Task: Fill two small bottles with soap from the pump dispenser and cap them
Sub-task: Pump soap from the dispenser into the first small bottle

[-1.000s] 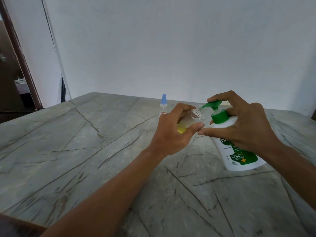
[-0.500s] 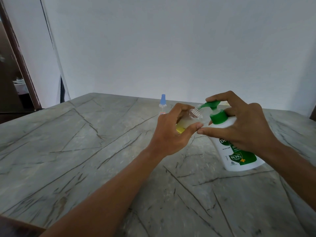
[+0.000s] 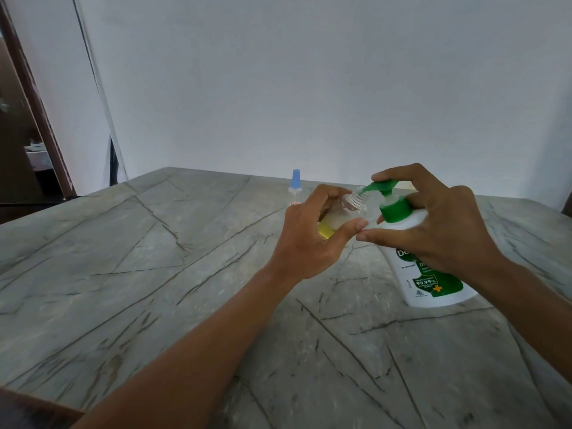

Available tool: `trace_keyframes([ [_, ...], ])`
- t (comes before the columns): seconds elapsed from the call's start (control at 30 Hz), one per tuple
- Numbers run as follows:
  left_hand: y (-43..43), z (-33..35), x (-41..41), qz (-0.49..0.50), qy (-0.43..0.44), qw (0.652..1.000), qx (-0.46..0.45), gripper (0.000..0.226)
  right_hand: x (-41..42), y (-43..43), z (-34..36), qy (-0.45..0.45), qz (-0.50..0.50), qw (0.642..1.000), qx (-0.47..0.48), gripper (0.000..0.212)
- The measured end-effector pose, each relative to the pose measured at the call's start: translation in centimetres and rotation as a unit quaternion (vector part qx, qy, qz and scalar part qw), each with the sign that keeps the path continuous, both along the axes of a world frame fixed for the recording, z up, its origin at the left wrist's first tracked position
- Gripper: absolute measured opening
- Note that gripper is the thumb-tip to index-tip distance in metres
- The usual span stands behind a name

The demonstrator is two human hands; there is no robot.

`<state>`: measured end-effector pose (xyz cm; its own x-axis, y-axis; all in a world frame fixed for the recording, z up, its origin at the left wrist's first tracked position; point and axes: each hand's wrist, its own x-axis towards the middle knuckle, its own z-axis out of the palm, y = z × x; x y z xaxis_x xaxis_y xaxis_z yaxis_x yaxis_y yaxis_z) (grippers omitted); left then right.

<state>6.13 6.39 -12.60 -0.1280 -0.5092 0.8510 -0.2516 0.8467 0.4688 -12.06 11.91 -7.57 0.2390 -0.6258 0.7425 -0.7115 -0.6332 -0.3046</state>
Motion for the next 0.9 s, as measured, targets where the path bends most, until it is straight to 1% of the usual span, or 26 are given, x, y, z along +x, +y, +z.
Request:
trace_keyframes([
  [0.1, 0.04, -0.11, -0.10, 0.001, -0.008, 1.000, -0.001, 0.039, -0.05, 0.00, -0.02, -0.014, 0.008, 1.000, 0.004, 0.065],
  [0.17, 0.02, -0.13, -0.05, -0.001, -0.005, 1.000, 0.006, 0.039, -0.06, -0.14, 0.12, -0.002, 0.005, 1.000, 0.021, 0.067],
  [0.33, -0.02, -0.01, 0.16, 0.004, 0.002, 1.000, 0.014, 0.042, 0.02, -0.26, 0.14, 0.037, 0.006, 0.999, 0.036, 0.085],
  [0.63, 0.10, -0.07, 0.00, -0.004, -0.007, 1.000, 0.010, 0.041, -0.22, -0.27, 0.12, -0.009, 0.011, 1.000, 0.018, 0.071],
  [0.9, 0.03, -0.02, 0.05, 0.000, 0.006, 1.000, 0.016, 0.040, -0.11, -0.46, 0.10, 0.030, -0.003, 0.999, 0.026, 0.079],
])
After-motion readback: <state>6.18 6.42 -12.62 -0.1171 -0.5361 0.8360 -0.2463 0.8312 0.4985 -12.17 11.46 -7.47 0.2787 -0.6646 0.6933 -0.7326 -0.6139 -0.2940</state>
